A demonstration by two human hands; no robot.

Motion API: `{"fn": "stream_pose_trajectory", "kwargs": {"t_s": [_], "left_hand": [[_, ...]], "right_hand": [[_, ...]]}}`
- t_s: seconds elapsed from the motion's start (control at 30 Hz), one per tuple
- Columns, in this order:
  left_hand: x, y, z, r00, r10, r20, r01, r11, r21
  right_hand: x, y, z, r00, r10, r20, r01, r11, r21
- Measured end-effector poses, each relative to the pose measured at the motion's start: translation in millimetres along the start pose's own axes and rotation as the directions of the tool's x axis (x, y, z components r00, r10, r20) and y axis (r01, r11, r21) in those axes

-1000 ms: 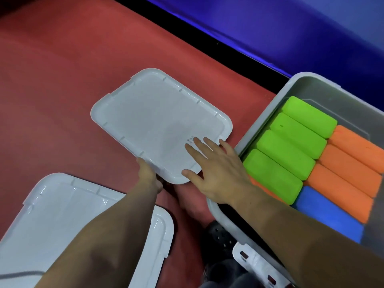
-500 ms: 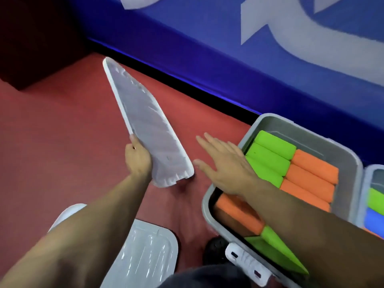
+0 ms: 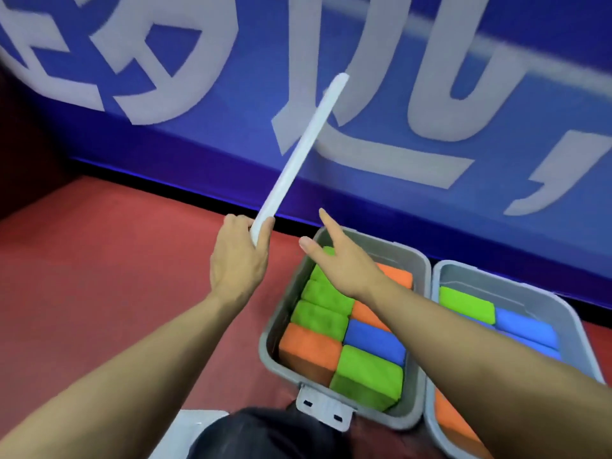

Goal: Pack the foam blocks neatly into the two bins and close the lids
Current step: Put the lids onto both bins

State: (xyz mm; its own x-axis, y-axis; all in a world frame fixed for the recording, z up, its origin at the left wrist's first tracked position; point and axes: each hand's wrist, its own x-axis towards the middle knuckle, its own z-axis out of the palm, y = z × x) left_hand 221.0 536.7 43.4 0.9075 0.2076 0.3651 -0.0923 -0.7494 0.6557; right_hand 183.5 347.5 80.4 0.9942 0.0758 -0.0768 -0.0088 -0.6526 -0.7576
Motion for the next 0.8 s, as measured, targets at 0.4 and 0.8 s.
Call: {"fn": "stream_pose_trajectory", "kwargs": {"t_s": [0.4,0.8], "left_hand": [[-143.5,214.7,63.9,0.956,0.229,0.185,-0.197,0.965,-0.174],[-146.1,224.4,122.7,0.782,0.311,0.540,-0.127,0.928,-0.351]], "right_hand": [[-102.4,44.9,-142.7,0.874,0.325,-0.360,-0.041,0.789,0.613],[-192.6,163.1,-199.5,0.729,0.449,-0.517,-0.078,0.805,0.588]]}}
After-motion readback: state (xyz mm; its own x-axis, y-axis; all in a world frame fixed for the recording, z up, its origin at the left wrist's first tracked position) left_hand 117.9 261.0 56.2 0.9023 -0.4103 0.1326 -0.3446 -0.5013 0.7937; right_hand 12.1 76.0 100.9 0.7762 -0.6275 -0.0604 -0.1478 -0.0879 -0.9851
